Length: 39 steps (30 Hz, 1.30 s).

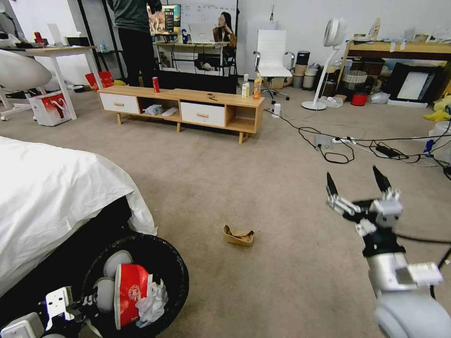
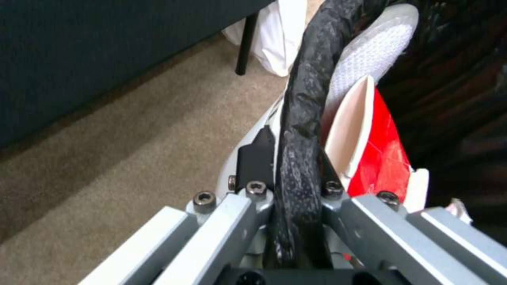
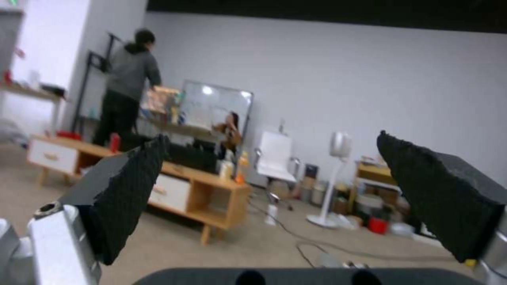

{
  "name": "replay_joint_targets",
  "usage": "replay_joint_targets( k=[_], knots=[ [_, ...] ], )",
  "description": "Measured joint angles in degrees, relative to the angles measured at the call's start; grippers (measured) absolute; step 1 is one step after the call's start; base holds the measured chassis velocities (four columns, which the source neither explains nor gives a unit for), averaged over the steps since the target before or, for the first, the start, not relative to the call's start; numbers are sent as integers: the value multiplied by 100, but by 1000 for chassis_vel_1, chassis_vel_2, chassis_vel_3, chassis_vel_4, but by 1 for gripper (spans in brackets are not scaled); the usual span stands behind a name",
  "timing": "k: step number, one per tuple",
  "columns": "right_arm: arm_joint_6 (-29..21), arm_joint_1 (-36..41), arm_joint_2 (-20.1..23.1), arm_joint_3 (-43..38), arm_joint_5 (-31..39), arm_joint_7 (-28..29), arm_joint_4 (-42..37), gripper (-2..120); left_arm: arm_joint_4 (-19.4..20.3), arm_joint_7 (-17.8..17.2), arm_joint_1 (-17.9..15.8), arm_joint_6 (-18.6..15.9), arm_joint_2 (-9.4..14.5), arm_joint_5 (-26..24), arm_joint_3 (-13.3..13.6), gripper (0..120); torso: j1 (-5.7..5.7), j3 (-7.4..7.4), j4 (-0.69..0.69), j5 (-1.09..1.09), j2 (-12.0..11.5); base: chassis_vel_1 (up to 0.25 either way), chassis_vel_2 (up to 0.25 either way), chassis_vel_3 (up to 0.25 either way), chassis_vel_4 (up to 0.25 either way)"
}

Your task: Pick up the trash bin and place the garbage on the floor into it.

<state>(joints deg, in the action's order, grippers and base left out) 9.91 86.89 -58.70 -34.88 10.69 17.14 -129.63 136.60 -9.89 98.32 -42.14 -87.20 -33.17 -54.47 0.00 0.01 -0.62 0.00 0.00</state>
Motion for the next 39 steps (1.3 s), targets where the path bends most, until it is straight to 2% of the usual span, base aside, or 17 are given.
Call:
replay_joint_targets(
  k=[11,25,39],
  knots=[
    [51,747,-799,12,-561,75,-64,100,3,62,8,0,-54,157,181,3,0,0,0,0,0,0,0,0,0],
    [199,725,-978,11,-676,209,148,100,-18,64,-42,5,-92,160,270,3,0,0,-1,0,0,0,0,0,0],
    [289,653,-969,59,-706,197,284,100,-17,63,-24,5,-95,153,249,3,0,0,-1,0,0,0,0,0,0]
  ],
)
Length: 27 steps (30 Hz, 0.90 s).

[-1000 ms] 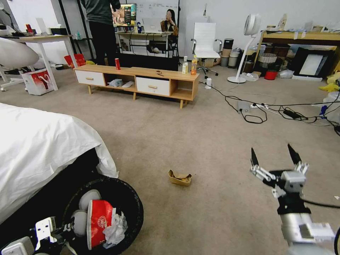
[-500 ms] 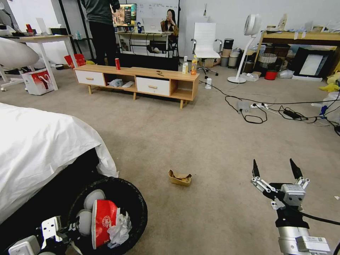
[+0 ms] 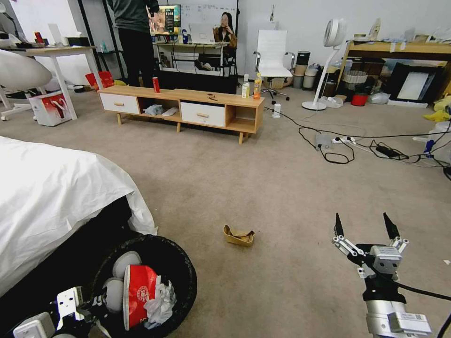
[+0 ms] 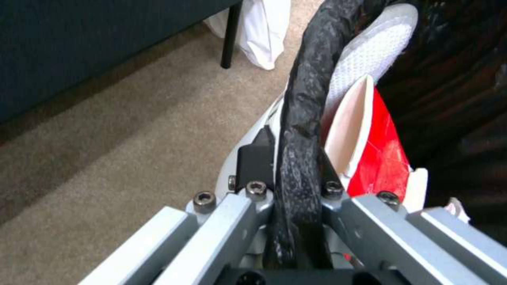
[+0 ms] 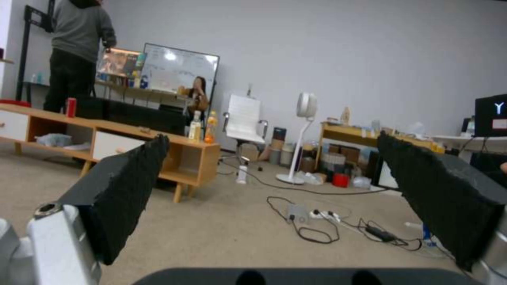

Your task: Pick up the trash bin and place the garbage on the floor into it.

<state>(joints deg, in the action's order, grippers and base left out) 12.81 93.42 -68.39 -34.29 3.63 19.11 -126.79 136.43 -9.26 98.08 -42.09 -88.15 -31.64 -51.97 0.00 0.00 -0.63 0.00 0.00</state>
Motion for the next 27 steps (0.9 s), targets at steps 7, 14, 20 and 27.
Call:
replay_joint_targets(
  k=[7,14,20,27],
  knots=[
    [4,-41,7,0,0,-6,31,100,0,-1,-11,0,-1,-3,-5,3,0,0,0,0,0,-45,39,36,-21],
    [4,-117,7,15,5,-7,92,100,-13,-4,-20,0,-7,-5,-15,3,0,-1,1,-1,0,-130,120,127,-125],
    [4,-149,9,20,7,-9,127,100,-25,-5,-28,-1,-8,-8,-29,3,1,-1,2,0,0,-141,140,125,-139],
    [20,-162,14,22,8,-10,151,100,-28,-5,-33,-4,-12,-9,-32,3,0,0,1,0,0,-98,109,93,-118]
  ],
)
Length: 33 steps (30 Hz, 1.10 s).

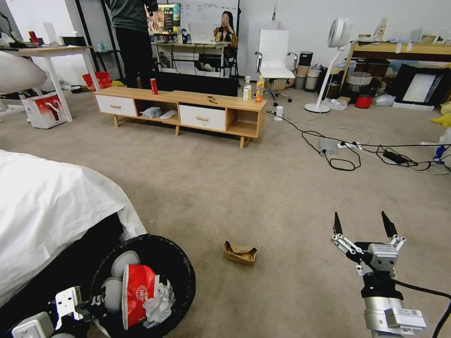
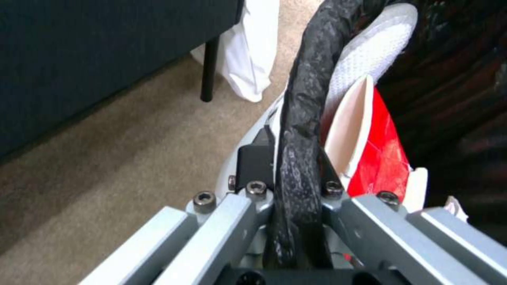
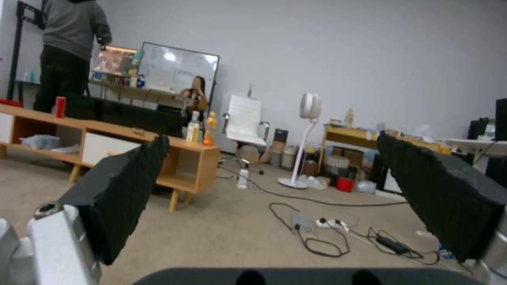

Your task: Pick up the trash bin and place the garbage on the floor into it.

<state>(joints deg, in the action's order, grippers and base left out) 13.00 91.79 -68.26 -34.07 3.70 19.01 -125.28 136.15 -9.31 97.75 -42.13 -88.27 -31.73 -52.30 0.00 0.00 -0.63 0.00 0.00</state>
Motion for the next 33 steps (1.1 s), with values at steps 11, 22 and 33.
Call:
replay_joint_targets(
  k=[11,22,33],
  knots=[
    [56,-5,23,8,6,-29,21,100,-3,0,29,-1,-20,6,1,3,0,-1,0,1,0,-99,97,94,-91],
    [56,-25,39,-1,19,-39,34,100,13,0,36,-1,-32,12,-9,3,0,0,0,0,0,-23,20,23,-25],
    [57,-62,65,27,26,-38,58,100,8,1,20,-1,-7,-38,-165,3,1,-1,0,0,0,-95,107,103,-100]
  ],
)
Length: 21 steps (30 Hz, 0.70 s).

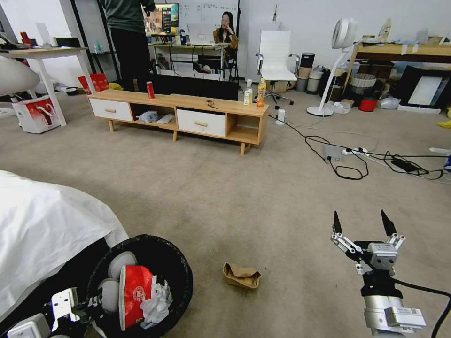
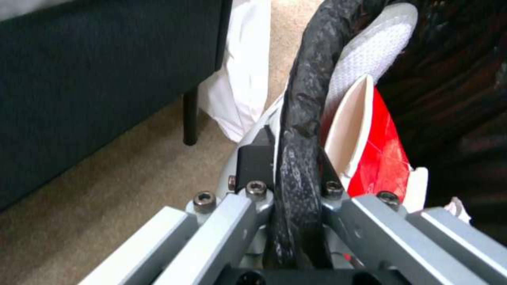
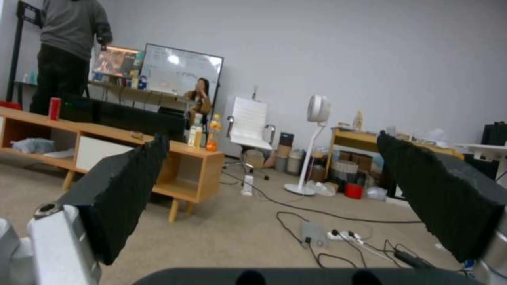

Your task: Pick up the trash bin and place the garbage on the floor into it.

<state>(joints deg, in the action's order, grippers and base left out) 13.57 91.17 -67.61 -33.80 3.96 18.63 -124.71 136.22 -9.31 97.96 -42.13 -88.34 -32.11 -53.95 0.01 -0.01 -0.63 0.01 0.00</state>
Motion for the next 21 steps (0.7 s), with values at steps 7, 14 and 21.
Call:
replay_joint_targets(
  k=[7,14,21],
  knots=[
    [-1,-55,13,29,13,-1,18,100,-2,0,2,0,-1,-13,-26,3,-1,1,-1,0,0,-3,9,7,-12],
    [-7,-109,48,44,13,-23,61,100,-10,1,-3,0,-1,-20,-32,3,-1,1,-1,0,0,0,0,0,0],
    [-96,-328,222,108,96,-123,119,100,-17,2,-17,0,-2,-20,-22,3,0,1,0,0,0,0,0,0,0]
  ],
)
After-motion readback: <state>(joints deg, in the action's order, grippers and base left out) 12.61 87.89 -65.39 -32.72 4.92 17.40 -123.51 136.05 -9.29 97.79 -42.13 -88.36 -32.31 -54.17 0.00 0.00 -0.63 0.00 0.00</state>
